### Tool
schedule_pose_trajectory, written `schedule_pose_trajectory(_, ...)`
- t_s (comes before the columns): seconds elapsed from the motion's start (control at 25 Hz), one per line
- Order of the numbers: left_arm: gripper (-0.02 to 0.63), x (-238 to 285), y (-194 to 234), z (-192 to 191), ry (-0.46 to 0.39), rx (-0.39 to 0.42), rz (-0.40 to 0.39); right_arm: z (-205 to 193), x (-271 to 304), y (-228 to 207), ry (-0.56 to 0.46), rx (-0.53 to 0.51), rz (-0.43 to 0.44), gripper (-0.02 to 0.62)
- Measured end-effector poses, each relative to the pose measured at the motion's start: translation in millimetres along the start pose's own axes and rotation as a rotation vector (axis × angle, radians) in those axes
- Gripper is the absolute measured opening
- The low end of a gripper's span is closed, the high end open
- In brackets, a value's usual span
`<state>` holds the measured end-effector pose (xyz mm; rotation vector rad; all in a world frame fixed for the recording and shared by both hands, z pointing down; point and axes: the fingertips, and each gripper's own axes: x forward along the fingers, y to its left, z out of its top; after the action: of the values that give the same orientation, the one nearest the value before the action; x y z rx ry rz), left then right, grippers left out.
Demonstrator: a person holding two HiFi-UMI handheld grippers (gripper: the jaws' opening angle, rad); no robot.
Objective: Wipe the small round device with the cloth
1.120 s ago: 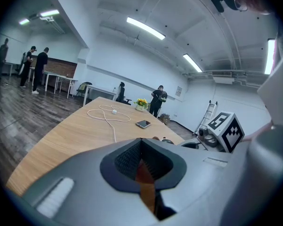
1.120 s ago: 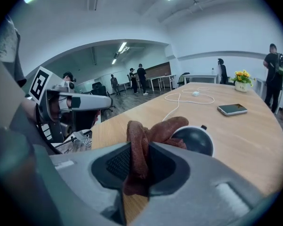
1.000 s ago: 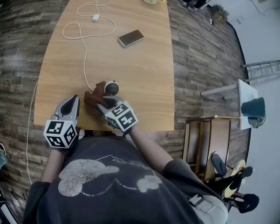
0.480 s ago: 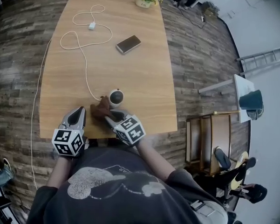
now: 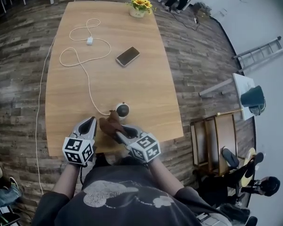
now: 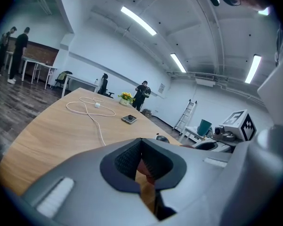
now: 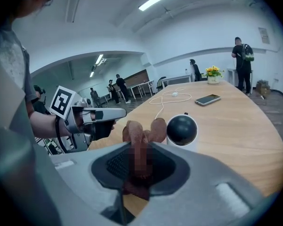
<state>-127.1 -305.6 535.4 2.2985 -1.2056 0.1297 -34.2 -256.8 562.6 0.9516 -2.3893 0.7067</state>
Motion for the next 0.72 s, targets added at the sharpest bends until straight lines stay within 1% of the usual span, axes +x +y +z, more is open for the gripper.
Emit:
schedule_pose_trajectory(0.16, 0.018, -11, -18, -10, 0.001, 0.006, 0.004, -9, -14, 3, -0.026, 0.018, 0.021, 0.075)
schedule_pose_trajectory(0.24, 0.018, -18, -29, -19, 0.005, 0.011, 0.012, -11, -23, 4, -0.04, 0.007, 0.034, 0.075)
schedule_pose_trajectory(0.36, 0.018, -30, -47, -30, -0.009, -0.007, 0.042, -17, -43, 4, -0.06, -0.014, 0.043, 0.075)
schedule_pose_trajectory(0.44, 0.018, -38, -62, -39, -0.018, -0.021, 0.062, -26, -61, 4, -0.08, -0.011, 0.045, 0.075)
schedule_pose_trajectory(0.56, 0.018, -49, -91, -54, -0.026, -0.012, 0.075, -46, -91, 3, -0.103, 0.003, 0.042, 0.075)
schedule_pose_trajectory(0.72, 0.018, -72, -134, -76, -0.044, 0.006, 0.083, -86, -129, 3, -0.11, 0.029, 0.038, 0.075)
